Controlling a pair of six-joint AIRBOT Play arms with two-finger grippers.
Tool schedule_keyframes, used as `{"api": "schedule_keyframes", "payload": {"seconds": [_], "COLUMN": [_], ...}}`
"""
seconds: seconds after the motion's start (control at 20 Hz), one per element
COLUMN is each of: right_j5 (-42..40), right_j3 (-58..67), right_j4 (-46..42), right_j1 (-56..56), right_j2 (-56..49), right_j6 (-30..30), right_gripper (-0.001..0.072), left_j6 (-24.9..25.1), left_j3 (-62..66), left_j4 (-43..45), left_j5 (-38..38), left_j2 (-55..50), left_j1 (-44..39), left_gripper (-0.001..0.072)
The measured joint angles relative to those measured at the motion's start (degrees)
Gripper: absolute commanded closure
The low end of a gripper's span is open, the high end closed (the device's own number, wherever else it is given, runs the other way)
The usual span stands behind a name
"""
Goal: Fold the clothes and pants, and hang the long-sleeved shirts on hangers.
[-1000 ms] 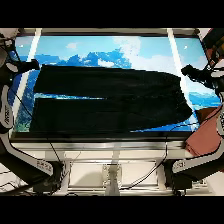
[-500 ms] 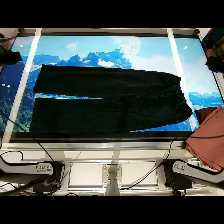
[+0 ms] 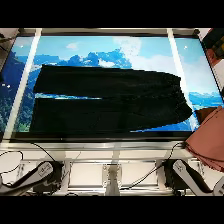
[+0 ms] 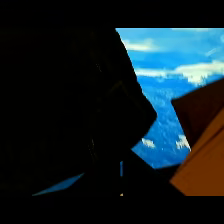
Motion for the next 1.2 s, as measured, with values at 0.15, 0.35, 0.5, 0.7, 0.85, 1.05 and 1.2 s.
{"api": "schedule_keyframes", "payload": {"seconds": [0.15, 0.35, 0.5, 0.7, 0.85, 1.05, 1.2], "right_j5": [-0.63, -7.48, -15.85, -24.00, -26.99, -28.83, -29.49], "right_j3": [-12.83, -28.68, -35.98, -39.34, -39.95, -39.30, -38.95], "right_j4": [0.11, 5.31, 9.97, 16.06, 18.84, 22.36, 29.00], "right_j1": [-3.13, -4.57, -4.94, -5.09, -6.03, -8.48, -9.27], "right_j2": [5.49, 8.13, 7.85, 2.97, -2.71, -9.25, -13.55], "right_j6": [0.96, 3.45, 7.06, 9.60, 10.08, 6.88, -0.11], "right_gripper": [0.0380, 0.0293, 0.0293, 0.0293, 0.0265, 0.0239, 0.0258], "left_j6": [0.11, 0.20, 0.22, 0.22, 0.22, 0.22, 0.07], "left_j3": [-8.04, -16.15, -19.12, -20.46, -20.76, -20.90, -20.90], "left_j4": [-0.44, -1.31, -1.99, -2.40, -2.51, -2.56, -2.58], "left_j5": [-0.55, -0.59, 0.20, 1.55, 2.03, 2.23, 2.19], "left_j2": [4.63, 6.40, 6.56, 6.56, 6.56, 6.56, 6.56], "left_j1": [2.62, 3.72, 3.96, 4.07, 4.07, 4.07, 4.07], "left_gripper": [0.0680, 0.0680, 0.0680, 0.0680, 0.0680, 0.0320, 0.0001]}}
